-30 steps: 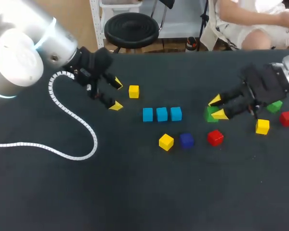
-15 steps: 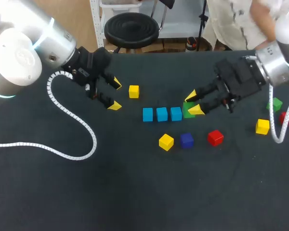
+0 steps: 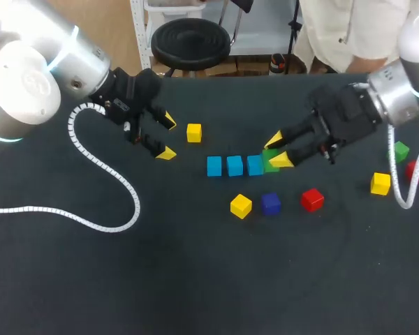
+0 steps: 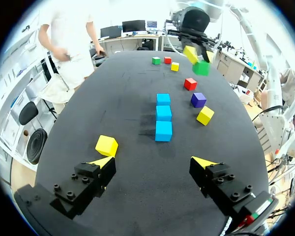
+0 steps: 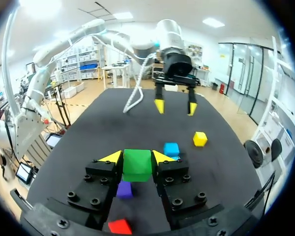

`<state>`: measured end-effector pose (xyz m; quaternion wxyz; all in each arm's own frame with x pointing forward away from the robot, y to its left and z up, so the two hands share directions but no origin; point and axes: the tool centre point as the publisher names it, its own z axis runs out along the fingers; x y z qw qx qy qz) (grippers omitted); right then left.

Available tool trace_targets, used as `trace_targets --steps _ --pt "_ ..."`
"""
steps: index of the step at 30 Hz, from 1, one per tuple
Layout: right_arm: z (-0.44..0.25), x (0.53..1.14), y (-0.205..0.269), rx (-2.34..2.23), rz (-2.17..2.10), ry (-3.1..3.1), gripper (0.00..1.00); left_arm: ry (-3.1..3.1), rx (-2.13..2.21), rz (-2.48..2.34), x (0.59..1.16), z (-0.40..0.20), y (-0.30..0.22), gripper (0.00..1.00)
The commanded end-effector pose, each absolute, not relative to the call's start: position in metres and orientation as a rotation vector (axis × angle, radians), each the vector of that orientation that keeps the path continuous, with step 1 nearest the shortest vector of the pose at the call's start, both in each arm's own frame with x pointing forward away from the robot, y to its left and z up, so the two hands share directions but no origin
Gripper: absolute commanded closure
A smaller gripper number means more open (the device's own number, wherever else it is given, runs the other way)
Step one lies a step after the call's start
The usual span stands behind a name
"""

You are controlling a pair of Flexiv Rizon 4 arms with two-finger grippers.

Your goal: Place the blue cubes, place green cubes on the blue cubes, place the yellow cubes on the green cubes, then place the red cubes on the yellow cubes, and place purple cube on the red cubes.

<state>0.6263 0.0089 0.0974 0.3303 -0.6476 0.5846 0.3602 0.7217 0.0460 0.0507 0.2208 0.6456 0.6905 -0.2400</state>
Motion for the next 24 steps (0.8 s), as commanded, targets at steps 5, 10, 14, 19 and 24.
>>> trace_targets --steps 5,10,14,19,24 --pt "0.097 0.620 0.080 -1.711 0.960 1.475 1.00 1.907 1.788 -0.666 0.723 0.051 0.047 0.00" --pt "0.087 0.618 0.112 -1.729 0.973 1.429 1.00 1.907 1.788 -0.666 0.723 0.051 0.047 0.00" --pt "0.065 0.621 0.127 -1.766 1.007 1.497 1.00 1.907 1.788 -0.666 0.723 0.051 0.047 0.00" --pt "0.044 0.626 0.135 -1.762 1.046 1.518 1.00 1.907 1.788 -0.666 0.723 0.051 0.047 0.00" --pt "0.027 0.629 0.143 -1.749 1.101 1.505 1.00 1.907 1.788 -0.666 0.723 0.051 0.047 0.00"
